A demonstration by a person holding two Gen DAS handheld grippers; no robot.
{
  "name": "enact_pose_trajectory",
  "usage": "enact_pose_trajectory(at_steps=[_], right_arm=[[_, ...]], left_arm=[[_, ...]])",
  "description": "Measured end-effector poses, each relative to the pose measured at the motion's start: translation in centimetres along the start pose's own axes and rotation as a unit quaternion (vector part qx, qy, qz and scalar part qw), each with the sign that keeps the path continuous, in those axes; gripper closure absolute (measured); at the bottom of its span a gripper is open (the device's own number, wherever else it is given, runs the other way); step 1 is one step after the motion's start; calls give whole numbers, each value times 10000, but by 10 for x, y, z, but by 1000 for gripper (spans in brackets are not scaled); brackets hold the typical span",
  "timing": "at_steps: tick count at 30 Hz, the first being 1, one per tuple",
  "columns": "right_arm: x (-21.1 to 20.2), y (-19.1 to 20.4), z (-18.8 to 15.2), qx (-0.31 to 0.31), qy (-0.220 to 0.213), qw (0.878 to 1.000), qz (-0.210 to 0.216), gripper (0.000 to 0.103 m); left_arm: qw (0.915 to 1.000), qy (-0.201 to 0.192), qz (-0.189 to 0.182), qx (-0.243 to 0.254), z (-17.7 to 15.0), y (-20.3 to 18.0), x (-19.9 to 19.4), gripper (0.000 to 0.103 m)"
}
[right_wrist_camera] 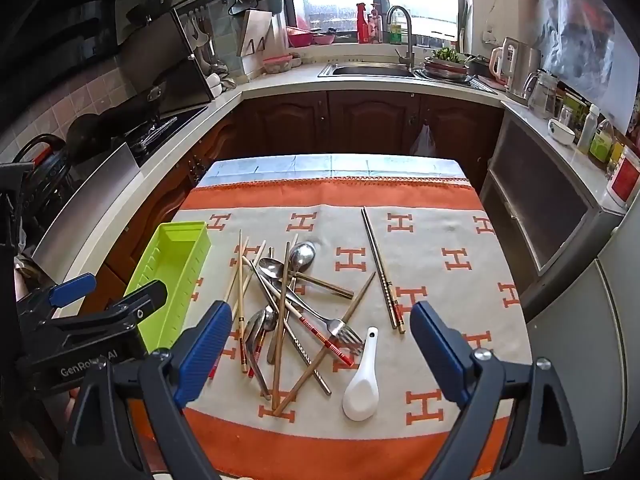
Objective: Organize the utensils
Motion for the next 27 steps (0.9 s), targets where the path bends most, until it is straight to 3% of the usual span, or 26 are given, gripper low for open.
enact_pose_trajectory(at_steps=[27], right_arm=[[1, 0, -3, 59, 54, 9999, 62, 12]], left_arm=[[10000, 74, -10, 13, 0, 2, 0, 1]])
Point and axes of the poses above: each gripper's, at about its wrist camera, not at the fingertips, and x roughly the way its jaws point, y to its left, z to its top, the point moved 10 cm from there along x, roughly the way its jaws point, and after that the axes turned 3 degrees about z, right-handed, at the moved point
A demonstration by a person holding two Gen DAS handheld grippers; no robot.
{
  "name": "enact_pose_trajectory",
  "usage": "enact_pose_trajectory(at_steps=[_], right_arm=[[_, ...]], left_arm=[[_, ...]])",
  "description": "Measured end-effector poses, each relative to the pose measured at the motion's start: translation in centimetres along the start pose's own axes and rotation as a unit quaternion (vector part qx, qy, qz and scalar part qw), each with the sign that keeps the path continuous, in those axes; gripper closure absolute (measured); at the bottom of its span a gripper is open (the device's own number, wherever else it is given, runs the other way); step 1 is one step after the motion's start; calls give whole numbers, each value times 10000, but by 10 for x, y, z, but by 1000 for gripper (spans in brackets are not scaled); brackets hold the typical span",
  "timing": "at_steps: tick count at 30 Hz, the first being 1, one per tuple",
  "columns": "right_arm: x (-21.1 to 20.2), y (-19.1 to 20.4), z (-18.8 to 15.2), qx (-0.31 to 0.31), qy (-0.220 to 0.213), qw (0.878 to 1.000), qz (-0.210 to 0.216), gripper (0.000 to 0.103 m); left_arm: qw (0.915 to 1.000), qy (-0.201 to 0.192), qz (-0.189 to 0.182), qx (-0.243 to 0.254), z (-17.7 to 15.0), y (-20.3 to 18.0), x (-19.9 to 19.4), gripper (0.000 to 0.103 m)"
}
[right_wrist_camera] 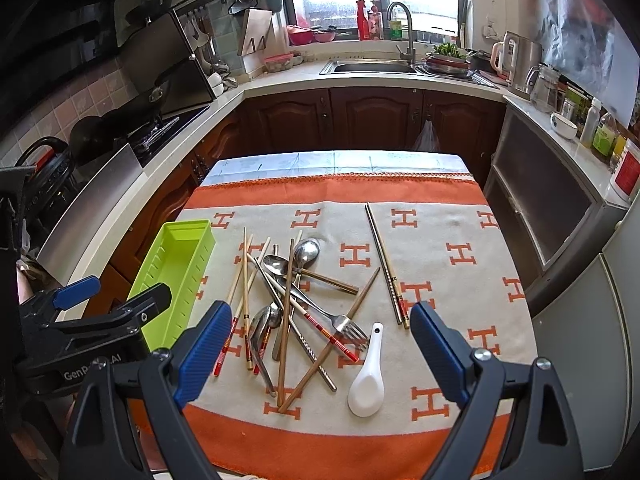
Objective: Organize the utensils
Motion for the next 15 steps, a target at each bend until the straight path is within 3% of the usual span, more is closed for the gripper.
enact_pose_trajectory(at_steps=[15], right_arm=[[2, -2, -1, 105, 45, 9999, 63, 12]], left_arm=[[9999, 36, -79, 117, -1, -9, 1, 1]])
Point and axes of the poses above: each gripper's, at about its wrist camera, not at the fingertips, and x roughly the way its jaws point, y to its left, z to its top, the point moved 10 cm from there along x, roughly the way its jaws point, and after that the axes turned 3 degrees about z, right-handed, at the moved point
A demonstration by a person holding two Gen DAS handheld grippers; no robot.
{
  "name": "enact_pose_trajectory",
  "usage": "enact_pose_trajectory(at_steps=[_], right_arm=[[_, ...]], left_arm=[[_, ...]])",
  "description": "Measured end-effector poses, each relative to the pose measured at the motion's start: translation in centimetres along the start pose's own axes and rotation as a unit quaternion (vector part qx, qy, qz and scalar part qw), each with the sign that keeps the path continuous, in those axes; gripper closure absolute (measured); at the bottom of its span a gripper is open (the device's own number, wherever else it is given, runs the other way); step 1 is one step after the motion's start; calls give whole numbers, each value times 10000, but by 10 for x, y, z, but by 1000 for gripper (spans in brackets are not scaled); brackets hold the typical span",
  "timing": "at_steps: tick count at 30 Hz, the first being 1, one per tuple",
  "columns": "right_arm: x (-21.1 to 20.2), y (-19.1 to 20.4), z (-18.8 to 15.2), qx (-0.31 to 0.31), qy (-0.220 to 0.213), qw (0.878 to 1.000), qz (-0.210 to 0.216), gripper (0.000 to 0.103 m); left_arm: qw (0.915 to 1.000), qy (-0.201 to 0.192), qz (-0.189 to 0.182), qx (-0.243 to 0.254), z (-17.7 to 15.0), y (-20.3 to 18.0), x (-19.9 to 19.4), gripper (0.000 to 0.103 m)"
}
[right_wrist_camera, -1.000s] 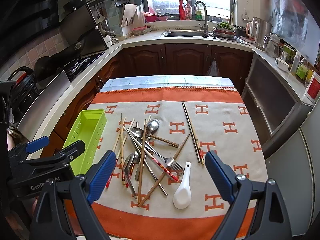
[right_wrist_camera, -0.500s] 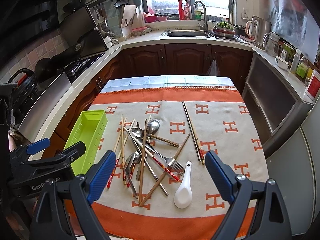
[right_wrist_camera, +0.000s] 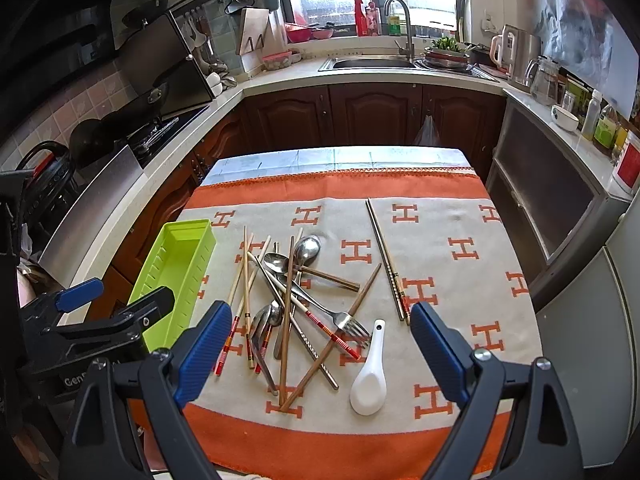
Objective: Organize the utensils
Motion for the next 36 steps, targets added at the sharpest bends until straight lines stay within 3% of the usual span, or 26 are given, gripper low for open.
enact_pose_trajectory(at_steps=[10, 24, 31, 36], right_arm=[[4, -3, -2, 72, 52, 9999, 53, 12], [11, -12, 2, 220, 115, 9996, 134, 12], [30, -35, 9, 347, 356, 9986, 206, 15], [53, -60, 16, 425, 603, 9972, 105, 20]], left_arm=[[9999, 13, -128, 109, -2, -10, 0, 1], [9998, 91, 16, 181, 7, -7, 13, 1], [9991, 309, -267, 94, 16, -10, 41, 1], [9994, 298, -192, -4, 31, 0, 64, 1]])
Point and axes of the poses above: each gripper's, at about its wrist camera, not at the fingertips, and x roughly the way its jaws point, y to its left, z to its top, the point moved 10 cm from there along x, roughly the way its jaws point, and after that the axes turned 3 degrees about z, right-handed, at the moved point
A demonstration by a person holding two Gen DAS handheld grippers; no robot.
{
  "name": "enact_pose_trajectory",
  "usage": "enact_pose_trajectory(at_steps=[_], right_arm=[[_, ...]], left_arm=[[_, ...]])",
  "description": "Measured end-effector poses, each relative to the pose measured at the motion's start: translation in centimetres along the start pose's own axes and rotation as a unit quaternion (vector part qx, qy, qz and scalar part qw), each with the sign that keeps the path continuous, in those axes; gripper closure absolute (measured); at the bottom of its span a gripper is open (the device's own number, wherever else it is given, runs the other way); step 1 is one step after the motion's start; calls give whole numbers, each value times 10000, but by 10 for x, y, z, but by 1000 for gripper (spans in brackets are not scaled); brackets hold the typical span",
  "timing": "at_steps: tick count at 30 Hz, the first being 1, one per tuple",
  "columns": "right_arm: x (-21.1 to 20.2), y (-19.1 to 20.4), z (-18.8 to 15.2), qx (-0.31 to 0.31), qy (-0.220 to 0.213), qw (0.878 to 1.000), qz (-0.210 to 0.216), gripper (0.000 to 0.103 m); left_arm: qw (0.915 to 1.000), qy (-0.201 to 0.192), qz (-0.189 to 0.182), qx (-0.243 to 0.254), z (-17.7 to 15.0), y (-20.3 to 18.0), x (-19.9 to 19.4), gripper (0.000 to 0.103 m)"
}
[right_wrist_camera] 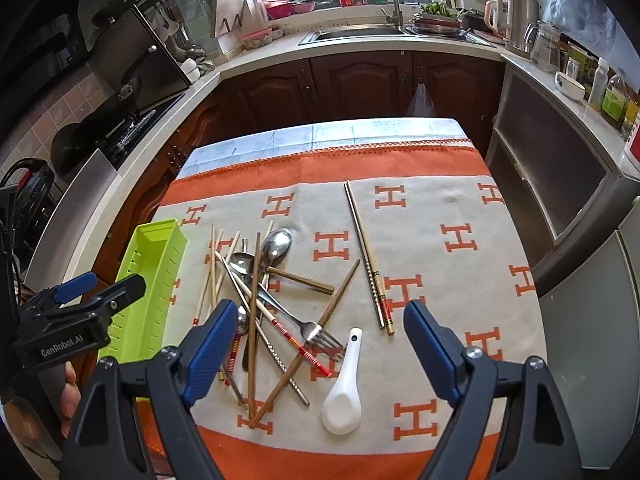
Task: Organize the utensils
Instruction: 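Lower the left tool onto a plain wooden chopstick and close it while the right tool grasps another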
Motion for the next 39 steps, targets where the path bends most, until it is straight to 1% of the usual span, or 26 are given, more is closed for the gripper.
enact_pose_trajectory(at_steps=[3, 6, 8, 12, 13, 15, 17, 18, 19, 20, 21, 24, 26, 32, 34, 38, 39], right_arm=[[13, -15, 8, 83, 139, 9999, -22, 24], [28, -29, 16, 130, 259, 9996, -46, 26], [42, -36, 21, 156, 398, 9991, -5, 27], [68, -43, 19, 266, 740, 9968, 133, 39], [74, -41, 17, 276, 824, 9960, 194, 40], [85, -33, 12, 277, 985, 9940, 397, 42], [92, -21, 6, 240, 1112, 9918, 578, 42], [96, -14, 3, 203, 1171, 9906, 671, 43], [100, -6, 0, 147, 1221, 9895, 754, 45], [103, 1, -2, 97, 1266, 9884, 832, 45], [106, 11, -5, 40, 1324, 9867, 938, 47], [115, 34, -12, -73, 1474, 9820, 1179, 51], [123, 47, -16, -127, 1571, 9790, 1293, 55], [144, 71, -25, -177, 1805, 9728, 1438, 68], [148, 75, -27, -166, 1869, 9712, 1468, 72], [156, 78, -32, -171, 1951, 9703, 1420, 74], [156, 79, -32, -181, 1933, 9706, 1420, 77]], left_arm=[[10000, 61, 13, -58, 10, 6, 12, 2], [9992, 331, 205, -23, 16, 11, 29, 2], [9987, 400, 302, 100, 19, 12, 39, 5], [9978, 592, 248, 182, 12, 7, 60, 7], [9973, 668, 225, 185, 8, 6, 66, 9], [9958, 874, 214, 165, -1, 7, 79, 19], [9934, 1137, 138, 88, -12, 6, 92, 38], [9920, 1262, 61, 18, -18, 6, 98, 43], [9899, 1412, -53, -79, -24, 6, 104, 51], [9884, 1507, -145, -156, -28, 6, 109, 56], [9866, 1596, -231, -236, -32, 6, 114, 57], [9843, 1678, -395, -388, -38, 6, 122, 64], [9834, 1688, -468, -464, -38, 5, 125, 73], [9788, 1805, -686, -687, -38, 1, 134, 86], [9780, 1826, -704, -723, -38, 0, 137, 87], [9767, 1864, -736, -770, -39, -1, 142, 87], [9765, 1866, -744, -782, -40, -2, 143, 87]])
Point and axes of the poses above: each gripper's, at about its wrist camera, not at the fingertips, and x roughly the way its jaws point, y to its left, z to its top, the point moved 10 cm from there along x, roughly the way its jaws point, and after that the axes turned 3 degrees about z, right-handed, at the moved point
